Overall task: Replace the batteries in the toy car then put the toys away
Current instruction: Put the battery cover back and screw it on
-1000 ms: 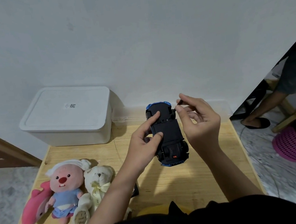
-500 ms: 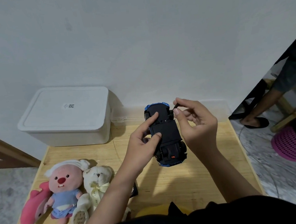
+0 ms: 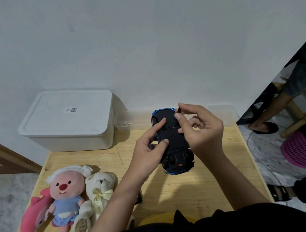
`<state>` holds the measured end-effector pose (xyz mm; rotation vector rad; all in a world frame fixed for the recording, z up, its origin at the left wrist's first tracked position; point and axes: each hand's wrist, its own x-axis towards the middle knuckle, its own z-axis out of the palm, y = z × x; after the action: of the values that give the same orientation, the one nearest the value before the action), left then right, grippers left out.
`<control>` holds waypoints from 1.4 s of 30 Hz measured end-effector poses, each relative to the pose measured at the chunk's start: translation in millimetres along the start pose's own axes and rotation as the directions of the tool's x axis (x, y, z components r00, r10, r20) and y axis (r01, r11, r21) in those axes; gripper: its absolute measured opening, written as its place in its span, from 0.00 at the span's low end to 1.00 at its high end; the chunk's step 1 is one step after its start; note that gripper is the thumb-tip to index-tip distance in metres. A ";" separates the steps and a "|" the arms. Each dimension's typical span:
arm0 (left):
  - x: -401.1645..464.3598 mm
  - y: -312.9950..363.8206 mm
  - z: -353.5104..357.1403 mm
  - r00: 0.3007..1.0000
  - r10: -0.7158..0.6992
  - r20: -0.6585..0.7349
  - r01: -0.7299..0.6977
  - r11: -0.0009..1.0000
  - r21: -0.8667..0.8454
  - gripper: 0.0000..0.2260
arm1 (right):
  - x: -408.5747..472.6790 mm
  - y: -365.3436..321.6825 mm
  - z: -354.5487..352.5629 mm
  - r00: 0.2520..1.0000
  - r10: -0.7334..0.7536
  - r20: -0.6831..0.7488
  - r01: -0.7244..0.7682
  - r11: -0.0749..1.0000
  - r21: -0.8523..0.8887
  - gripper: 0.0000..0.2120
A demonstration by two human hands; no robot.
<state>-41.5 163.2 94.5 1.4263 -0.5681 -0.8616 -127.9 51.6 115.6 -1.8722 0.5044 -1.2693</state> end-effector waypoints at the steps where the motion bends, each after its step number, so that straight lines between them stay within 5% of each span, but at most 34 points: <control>1: 0.0 0.2 0.0 1.000 -0.001 -0.003 0.001 1.000 -0.005 0.25 | 0.0 -0.3 -0.5 1.000 -0.005 -0.016 0.005 1.000 -0.006 0.12; 10: -0.5 3.2 -3.0 1.000 0.017 -0.024 -0.018 1.000 -0.008 0.24 | 3.5 2.8 -7.9 0.995 0.057 -0.080 -0.056 0.998 0.016 0.11; 27: -2.7 1.3 -4.6 0.998 0.021 -0.057 -0.021 1.000 -0.005 0.24 | 12.6 -5.9 -17.9 0.968 0.235 0.090 -0.242 0.967 0.079 0.09; 30: -3.1 2.0 -6.9 0.997 0.011 -0.077 -0.014 0.999 -0.042 0.23 | 21.1 -2.9 -29.9 0.911 0.375 0.174 -0.364 0.927 -0.092 0.08; 35: -3.9 3.2 -5.5 0.997 -0.001 -0.080 -0.004 0.998 -0.055 0.23 | 22.1 6.4 -40.8 0.774 0.490 0.401 -0.301 0.842 -0.447 0.07; 42: -4.0 1.0 -3.9 0.998 -0.030 -0.060 0.027 0.998 -0.053 0.23 | -1.7 11.8 -30.8 0.903 0.332 0.274 -0.269 0.932 -0.242 0.07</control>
<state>-40.7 168.6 95.8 1.4113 -0.4768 -0.8470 -155.1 33.6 110.6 -2.0173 0.7386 -0.7220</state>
